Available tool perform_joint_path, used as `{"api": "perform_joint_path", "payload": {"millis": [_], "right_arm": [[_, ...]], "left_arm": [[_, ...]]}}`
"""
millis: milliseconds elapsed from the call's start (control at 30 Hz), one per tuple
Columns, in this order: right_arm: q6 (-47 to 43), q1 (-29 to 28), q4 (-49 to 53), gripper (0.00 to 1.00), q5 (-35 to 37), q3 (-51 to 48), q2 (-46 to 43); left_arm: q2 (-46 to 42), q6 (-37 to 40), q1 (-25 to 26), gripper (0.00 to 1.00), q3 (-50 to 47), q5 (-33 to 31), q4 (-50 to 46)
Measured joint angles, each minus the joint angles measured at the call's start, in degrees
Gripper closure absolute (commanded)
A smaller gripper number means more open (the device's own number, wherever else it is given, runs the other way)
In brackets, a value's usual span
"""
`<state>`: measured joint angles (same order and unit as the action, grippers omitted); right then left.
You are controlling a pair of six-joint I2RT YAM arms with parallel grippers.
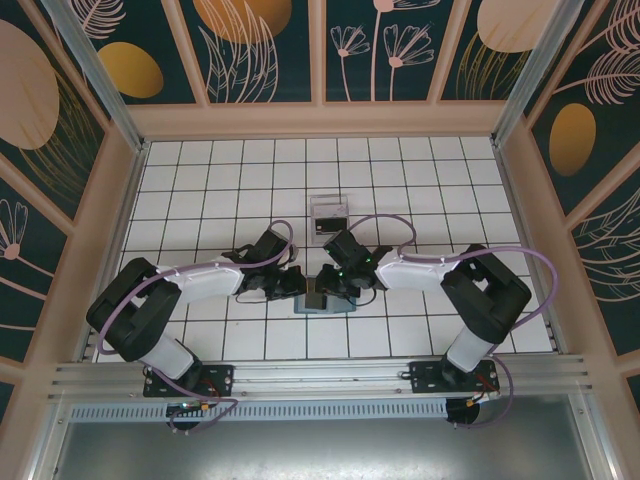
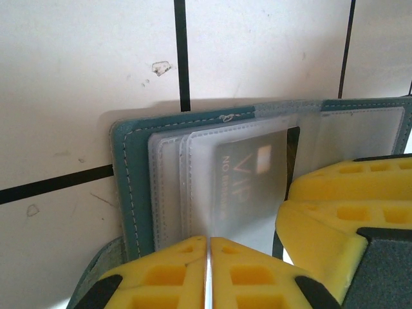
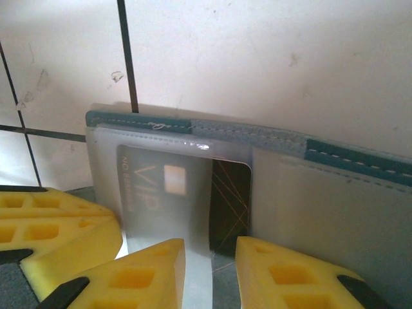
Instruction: Take the credit cards out of the card holder
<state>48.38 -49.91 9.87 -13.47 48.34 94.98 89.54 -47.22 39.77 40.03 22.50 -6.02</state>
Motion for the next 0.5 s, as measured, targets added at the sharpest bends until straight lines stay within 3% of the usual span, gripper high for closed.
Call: {"api": "perform_joint_path", "payload": {"millis": [500], "right_arm": [[0.0,0.0,1.1,0.71,0.6,-0.1,-1.9]], "left_arm": [[1.6,2.0,0.1,0.87,1.4,-2.1,-2.4]]}}
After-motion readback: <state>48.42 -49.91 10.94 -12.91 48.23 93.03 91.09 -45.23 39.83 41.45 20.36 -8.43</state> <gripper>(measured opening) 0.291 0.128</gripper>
